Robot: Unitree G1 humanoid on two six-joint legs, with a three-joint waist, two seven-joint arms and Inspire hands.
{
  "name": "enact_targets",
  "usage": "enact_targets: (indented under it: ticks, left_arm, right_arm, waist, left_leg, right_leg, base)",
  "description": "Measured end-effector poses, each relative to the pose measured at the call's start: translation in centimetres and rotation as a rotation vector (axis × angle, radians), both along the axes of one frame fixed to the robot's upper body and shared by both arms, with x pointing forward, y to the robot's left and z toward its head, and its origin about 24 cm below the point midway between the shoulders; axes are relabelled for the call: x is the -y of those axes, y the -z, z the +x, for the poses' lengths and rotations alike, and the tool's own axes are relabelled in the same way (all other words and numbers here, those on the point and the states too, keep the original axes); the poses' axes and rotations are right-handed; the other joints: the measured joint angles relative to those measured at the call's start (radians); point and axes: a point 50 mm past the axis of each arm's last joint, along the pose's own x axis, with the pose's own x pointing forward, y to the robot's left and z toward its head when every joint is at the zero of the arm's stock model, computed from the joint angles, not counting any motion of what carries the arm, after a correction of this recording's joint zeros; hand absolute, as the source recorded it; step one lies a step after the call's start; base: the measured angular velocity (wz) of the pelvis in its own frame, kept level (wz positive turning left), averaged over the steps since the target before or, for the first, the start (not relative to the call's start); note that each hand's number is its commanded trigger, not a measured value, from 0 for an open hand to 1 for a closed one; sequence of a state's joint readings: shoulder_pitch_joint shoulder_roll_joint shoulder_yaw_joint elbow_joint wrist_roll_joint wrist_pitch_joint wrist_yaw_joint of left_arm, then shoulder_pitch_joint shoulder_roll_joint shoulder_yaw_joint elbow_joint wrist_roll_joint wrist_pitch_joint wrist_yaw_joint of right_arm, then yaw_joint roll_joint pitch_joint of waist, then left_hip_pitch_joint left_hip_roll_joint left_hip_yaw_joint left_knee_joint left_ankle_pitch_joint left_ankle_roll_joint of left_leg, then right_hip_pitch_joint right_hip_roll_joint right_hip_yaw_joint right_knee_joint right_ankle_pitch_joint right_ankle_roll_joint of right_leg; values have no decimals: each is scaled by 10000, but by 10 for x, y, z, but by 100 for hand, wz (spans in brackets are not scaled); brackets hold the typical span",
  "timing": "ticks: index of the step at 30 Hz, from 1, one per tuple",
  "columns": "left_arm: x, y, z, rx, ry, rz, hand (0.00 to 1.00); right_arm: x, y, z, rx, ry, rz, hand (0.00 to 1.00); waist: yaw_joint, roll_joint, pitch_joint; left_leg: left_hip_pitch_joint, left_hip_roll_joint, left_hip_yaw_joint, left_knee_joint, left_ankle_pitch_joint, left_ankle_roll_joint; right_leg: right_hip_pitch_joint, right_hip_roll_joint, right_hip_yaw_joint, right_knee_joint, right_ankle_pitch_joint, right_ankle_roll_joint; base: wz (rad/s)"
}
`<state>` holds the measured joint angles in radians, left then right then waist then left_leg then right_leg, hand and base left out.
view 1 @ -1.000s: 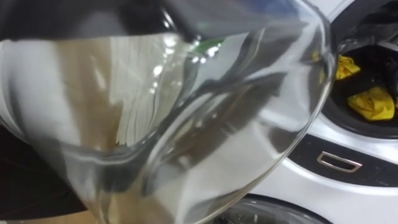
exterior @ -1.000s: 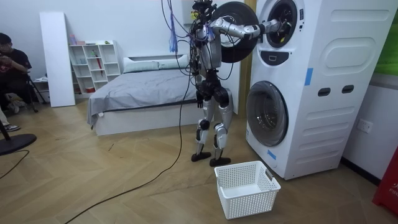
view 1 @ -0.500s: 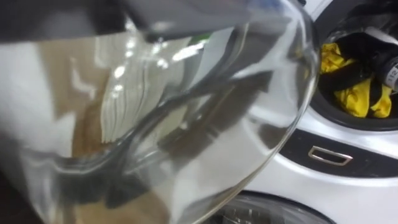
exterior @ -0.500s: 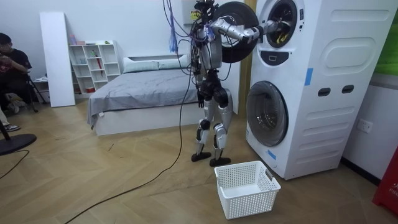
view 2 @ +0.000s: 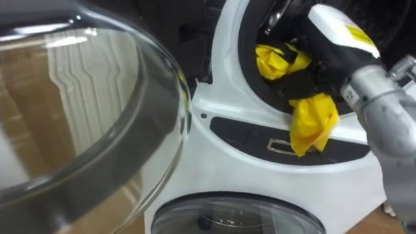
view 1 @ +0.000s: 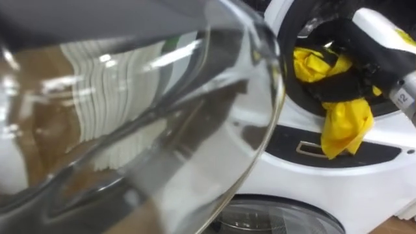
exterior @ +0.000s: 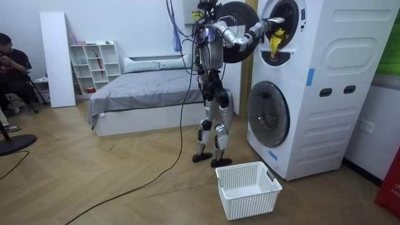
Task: Pick clothes from washing machine
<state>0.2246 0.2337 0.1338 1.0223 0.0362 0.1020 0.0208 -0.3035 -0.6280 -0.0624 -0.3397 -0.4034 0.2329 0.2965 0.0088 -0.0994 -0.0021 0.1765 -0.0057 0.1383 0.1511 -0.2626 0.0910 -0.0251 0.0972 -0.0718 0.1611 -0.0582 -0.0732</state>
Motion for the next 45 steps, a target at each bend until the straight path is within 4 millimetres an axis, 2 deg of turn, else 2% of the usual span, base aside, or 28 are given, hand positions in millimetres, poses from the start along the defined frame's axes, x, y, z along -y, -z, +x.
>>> enact_targets:
  ticks: [3,5,7,13,18,23,27,30,35,37,41,45]
  left_arm:
    - [0,0,-4,-87,-121,131,0]
    - [2,1,-11,-277,-85,251,0]
    - [5,2,-18,-414,-90,295,0]
    - [7,3,-26,-506,-153,385,0]
    - [7,4,-37,-788,-231,380,0]
    - [7,3,-35,-671,-208,380,0]
    - [7,2,-29,-380,-116,398,0]
    - [7,2,-30,-376,-133,391,0]
    - [5,2,-34,-551,-166,434,0]
    - [3,2,-35,-570,-178,492,0]
    - [3,2,-39,-652,-293,507,0]
    - [1,1,-44,-731,-527,542,0]
  right_arm:
    - [-2,4,-10,356,-20,589,100]
    - [-2,6,-15,400,-108,922,100]
    - [-4,6,-18,414,-360,1333,100]
    - [-3,21,-31,430,-646,2907,100]
    - [1,33,-39,12,-872,3913,100]
    - [4,34,-42,57,-925,4075,100]
    - [16,35,-50,196,-538,4082,100]
    - [25,41,-57,95,-81,4087,100]
    - [28,54,-65,-137,321,4359,100]
    - [31,54,-66,0,553,4353,100]
    - [42,49,-70,535,1400,3652,100]
    - [53,43,-75,1343,2360,3267,100]
  waist:
    - [-10,73,24]
    - [-29,131,-8]
    - [-62,272,-104]
    - [-119,340,-54]
    - [-403,296,-23]
    - [-598,243,-43]
    - [-653,192,-77]
    - [-717,217,-61]
    - [-931,274,-20]
    - [-986,284,30]
    - [-1174,378,52]
    - [-1452,450,13]
  left_leg:
    - [-50,34,11,-207,-18,-9]
    - [-80,44,67,-215,-25,-10]
    - [-58,80,207,-213,-68,-28]
    - [5,128,274,-177,-95,-78]
    - [-37,132,273,-196,-121,-97]
    - [-97,138,284,-187,-129,-103]
    - [-152,149,375,-194,-132,-108]
    - [-103,144,442,-177,-132,-108]
    - [-98,122,659,-208,-134,-104]
    - [-114,124,870,-216,-189,-70]
    - [-107,137,1126,-196,-230,-99]
    - [-152,139,1355,-177,-248,-121]
  right_leg:
    - [-217,90,152,97,37,-10]
    - [-266,101,160,100,48,-16]
    - [-275,158,257,102,51,-22]
    - [-244,241,400,97,65,-62]
    - [-302,257,409,113,78,-89]
    - [-373,271,428,141,84,-98]
    - [-449,285,470,139,85,-99]
    - [-412,296,568,125,85,-98]
    - [-565,342,810,301,89,-82]
    - [-717,410,1015,450,90,-81]
    - [-825,485,1237,573,90,-84]
    - [-951,548,1430,637,92,-88]
  base:
    - [-10]
    - [-8]
    - [-14]
    - [-8]
    - [0]
    - [-1]
    - [-3]
    - [-8]
    - [-16]
    - [-29]
    - [-21]
    - [-16]
